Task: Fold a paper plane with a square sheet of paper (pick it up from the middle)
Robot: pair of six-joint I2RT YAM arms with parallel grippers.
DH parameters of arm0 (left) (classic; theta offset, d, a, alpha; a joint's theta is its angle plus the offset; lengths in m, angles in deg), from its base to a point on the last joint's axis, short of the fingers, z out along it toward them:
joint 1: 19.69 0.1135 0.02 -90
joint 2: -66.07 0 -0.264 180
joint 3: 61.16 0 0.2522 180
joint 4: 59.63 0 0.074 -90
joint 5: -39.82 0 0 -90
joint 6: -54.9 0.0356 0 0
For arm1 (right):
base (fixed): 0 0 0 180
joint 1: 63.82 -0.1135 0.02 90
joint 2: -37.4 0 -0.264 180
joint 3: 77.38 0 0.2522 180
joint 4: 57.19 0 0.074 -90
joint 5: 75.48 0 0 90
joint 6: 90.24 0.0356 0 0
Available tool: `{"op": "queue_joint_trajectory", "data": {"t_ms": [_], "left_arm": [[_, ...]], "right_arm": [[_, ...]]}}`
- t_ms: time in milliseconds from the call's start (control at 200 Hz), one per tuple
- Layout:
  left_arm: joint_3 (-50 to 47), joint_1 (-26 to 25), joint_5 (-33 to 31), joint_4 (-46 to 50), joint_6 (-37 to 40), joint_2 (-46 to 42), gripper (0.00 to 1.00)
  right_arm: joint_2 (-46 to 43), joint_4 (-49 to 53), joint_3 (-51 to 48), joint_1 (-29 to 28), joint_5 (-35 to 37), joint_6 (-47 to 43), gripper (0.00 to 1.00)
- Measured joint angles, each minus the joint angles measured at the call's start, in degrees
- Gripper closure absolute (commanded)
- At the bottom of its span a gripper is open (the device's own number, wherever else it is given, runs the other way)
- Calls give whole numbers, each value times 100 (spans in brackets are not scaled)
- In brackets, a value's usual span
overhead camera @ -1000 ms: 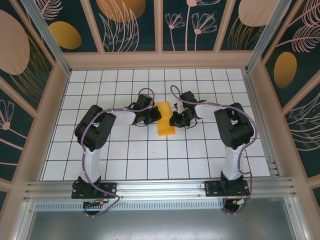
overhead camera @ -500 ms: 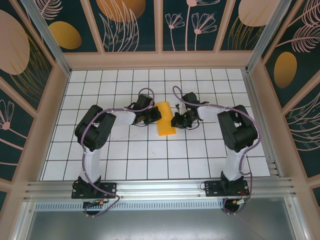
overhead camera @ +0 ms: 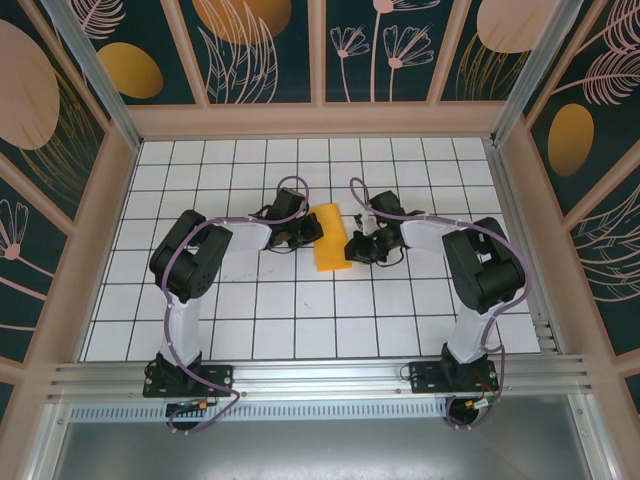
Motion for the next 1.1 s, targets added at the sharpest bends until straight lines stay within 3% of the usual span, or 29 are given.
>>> {"op": "queue_joint_trajectory", "data": {"t_ms": [415,685,886,1101], "left_arm": [[0,0,2,-4,2,4,94],[0,0,22,-4,4,4,94],[0,0,26,-4,7,7,94],[4,0,55,-4,7,15,94]], "right_arm": [[-11,164,-205,0,22,-22,90],[-31,-59,752,94,306,118,90],[710,-597,1593,127,568,361,90],[1320,-796,1714,157,575,527,90]]}}
